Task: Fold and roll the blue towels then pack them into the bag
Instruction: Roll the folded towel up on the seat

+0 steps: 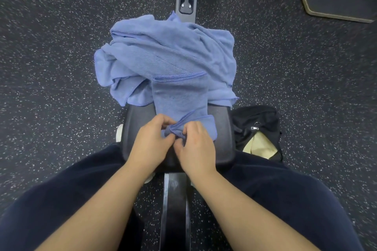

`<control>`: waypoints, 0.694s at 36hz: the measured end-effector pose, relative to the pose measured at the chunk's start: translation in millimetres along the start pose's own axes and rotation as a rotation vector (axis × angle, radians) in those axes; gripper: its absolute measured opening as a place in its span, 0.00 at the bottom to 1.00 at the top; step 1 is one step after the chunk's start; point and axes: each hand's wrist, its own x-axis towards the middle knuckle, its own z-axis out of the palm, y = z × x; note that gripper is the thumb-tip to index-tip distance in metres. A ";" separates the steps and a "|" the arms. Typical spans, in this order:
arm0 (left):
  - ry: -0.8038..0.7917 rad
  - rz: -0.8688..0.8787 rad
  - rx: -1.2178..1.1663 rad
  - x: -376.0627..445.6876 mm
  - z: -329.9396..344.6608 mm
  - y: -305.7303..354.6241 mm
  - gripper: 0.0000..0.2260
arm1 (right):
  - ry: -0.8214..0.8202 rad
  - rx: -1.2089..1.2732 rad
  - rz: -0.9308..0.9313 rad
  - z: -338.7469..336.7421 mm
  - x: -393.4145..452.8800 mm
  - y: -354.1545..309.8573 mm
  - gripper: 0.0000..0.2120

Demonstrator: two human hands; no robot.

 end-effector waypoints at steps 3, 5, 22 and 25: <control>0.000 0.050 0.022 -3.4 -0.2 0.5 0.12 | 0.035 -0.052 -0.023 -0.1 3.6 -0.7 0.11; 0.001 0.063 0.003 -5.4 0.5 0.3 0.14 | 0.047 -0.094 -0.033 -1.6 6.3 2.2 0.13; -0.134 0.139 0.087 -11.2 1.3 -11.0 0.21 | -0.085 -0.321 -0.057 -52.8 -5.6 45.3 0.13; -0.229 0.250 0.221 -16.7 1.5 -5.2 0.09 | -0.224 -0.370 -0.036 -64.8 -12.8 48.0 0.09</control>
